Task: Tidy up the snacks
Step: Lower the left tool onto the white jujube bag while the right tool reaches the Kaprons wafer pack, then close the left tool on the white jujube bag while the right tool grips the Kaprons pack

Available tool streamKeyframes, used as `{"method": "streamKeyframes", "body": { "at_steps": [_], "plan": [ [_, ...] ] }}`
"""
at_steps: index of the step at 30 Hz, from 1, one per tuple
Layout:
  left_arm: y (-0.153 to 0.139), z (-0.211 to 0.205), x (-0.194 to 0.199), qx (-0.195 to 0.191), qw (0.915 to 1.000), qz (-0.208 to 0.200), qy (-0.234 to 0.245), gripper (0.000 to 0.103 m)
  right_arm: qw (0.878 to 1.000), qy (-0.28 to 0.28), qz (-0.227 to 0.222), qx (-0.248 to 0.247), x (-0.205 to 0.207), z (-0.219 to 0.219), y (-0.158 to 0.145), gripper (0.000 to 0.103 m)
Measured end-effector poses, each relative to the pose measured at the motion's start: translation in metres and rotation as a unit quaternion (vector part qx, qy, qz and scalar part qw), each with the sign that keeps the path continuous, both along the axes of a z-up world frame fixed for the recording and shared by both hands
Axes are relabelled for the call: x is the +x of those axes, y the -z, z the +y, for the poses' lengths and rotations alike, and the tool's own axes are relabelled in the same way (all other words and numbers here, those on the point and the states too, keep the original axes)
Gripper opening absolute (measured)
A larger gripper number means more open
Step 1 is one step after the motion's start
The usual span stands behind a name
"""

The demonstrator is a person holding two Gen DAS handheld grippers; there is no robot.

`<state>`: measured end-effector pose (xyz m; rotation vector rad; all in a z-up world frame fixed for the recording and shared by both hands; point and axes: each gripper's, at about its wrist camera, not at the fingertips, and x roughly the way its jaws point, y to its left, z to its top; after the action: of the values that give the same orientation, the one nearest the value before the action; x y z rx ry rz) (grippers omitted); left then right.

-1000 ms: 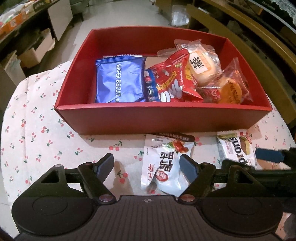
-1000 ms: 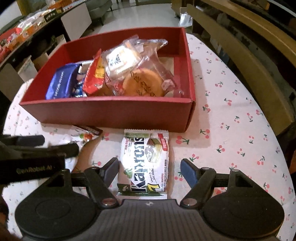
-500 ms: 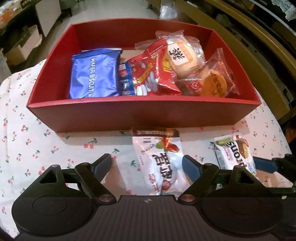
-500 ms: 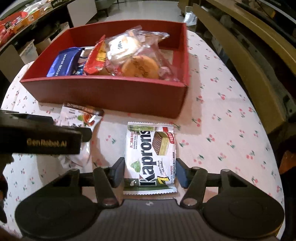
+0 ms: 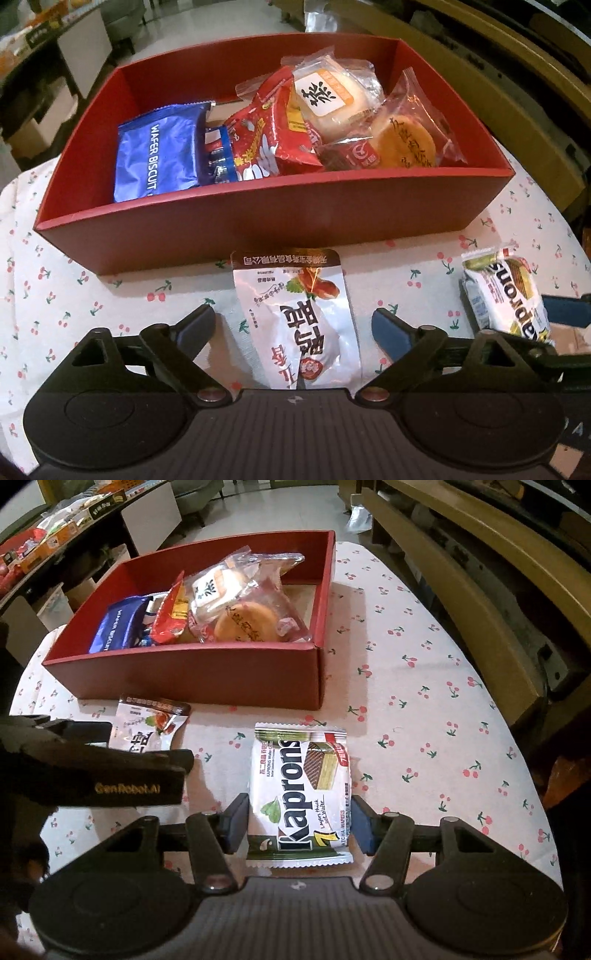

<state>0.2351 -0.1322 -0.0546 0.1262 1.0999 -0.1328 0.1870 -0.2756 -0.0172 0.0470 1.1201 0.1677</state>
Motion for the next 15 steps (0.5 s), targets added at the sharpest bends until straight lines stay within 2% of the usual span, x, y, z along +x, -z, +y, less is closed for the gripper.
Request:
{"method": "streamKeyframes", "body": {
  "at_steps": [2,5,8,15],
  "plan": [
    [-0.004,0.002,-0.005,0.005,1.0000,-0.002,-0.001,0.082,1.000,-0.001,-0.002,0.002,0.000,-0.001,-0.001,0.063],
    [-0.008,0.011,-0.015,0.002,1.0000,0.002,-0.002,0.072,1.000,-0.004,-0.005,0.004,0.000,0.000,-0.003,0.063],
    [-0.011,0.021,-0.018,-0.004,0.9999,0.010,-0.001,0.065,1.000,-0.008,-0.006,0.003,-0.001,0.002,-0.003,0.062],
    [-0.015,0.036,-0.036,-0.013,0.9997,0.020,-0.003,0.062,1.000,-0.024,-0.005,0.000,-0.005,0.009,-0.001,0.062]
  ]
}}
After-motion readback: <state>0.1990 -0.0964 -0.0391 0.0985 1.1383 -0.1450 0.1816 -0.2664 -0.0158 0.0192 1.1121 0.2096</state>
